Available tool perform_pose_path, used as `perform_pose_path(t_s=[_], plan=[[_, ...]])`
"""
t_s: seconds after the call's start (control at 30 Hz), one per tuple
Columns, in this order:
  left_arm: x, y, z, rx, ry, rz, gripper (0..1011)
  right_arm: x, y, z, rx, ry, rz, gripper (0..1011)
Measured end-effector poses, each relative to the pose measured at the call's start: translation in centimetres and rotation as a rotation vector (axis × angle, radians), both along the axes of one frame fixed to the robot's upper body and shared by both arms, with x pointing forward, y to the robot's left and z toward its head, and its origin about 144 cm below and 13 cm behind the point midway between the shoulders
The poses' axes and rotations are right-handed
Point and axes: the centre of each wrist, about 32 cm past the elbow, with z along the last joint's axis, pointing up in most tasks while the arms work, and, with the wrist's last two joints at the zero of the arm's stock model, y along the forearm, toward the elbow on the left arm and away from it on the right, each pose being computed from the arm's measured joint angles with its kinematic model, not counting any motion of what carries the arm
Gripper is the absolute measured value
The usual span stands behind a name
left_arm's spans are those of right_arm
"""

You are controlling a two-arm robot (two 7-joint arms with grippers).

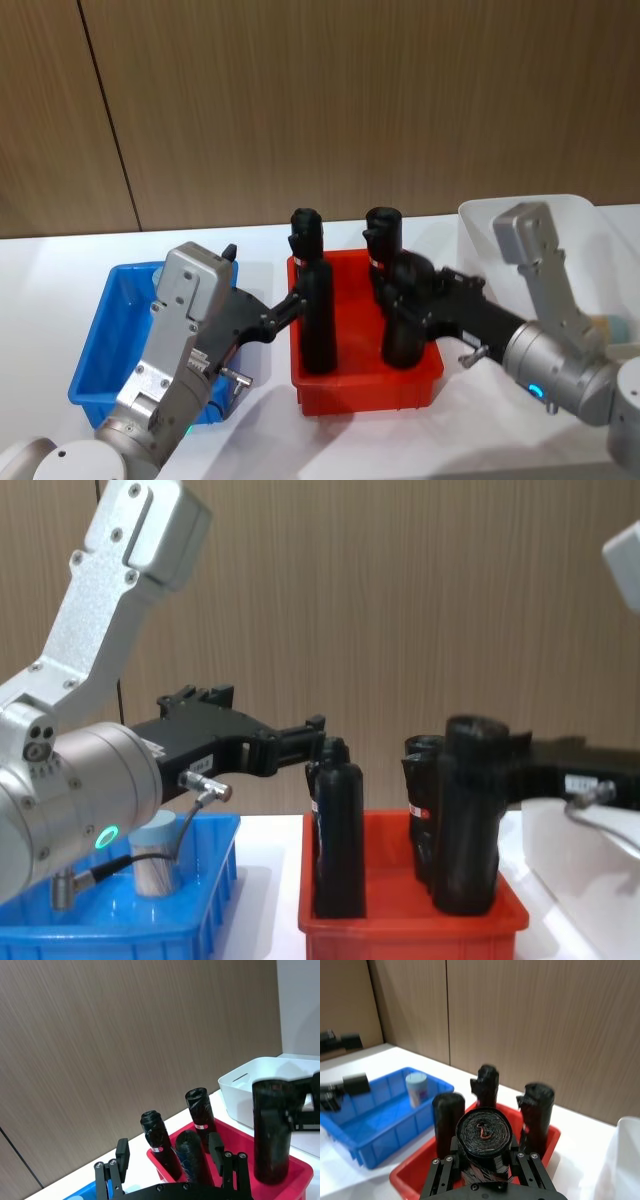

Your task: Pick the cotton swabs from the blue box and place them into the white box.

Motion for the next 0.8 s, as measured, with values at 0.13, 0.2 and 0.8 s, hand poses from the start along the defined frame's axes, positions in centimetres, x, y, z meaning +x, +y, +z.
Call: perform_pose_path(t_s=[0.13,0.2,0.8], plan=[[0.0,0.0,0.0,0.0,0.0,0.0,1004,-0.1,-0.1,1.2,0.01,-0.038,-0.016,515],[0.0,0.0,0.0,0.0,0.0,0.0,1004,-0.2,-0.2,1.6,0.012,-0.051,-0.024,515],[0.0,0.0,0.0,0.0,0.0,0.0,1004,0.9,-2.8,5.8,0.019,-0.177,-0.201,515]])
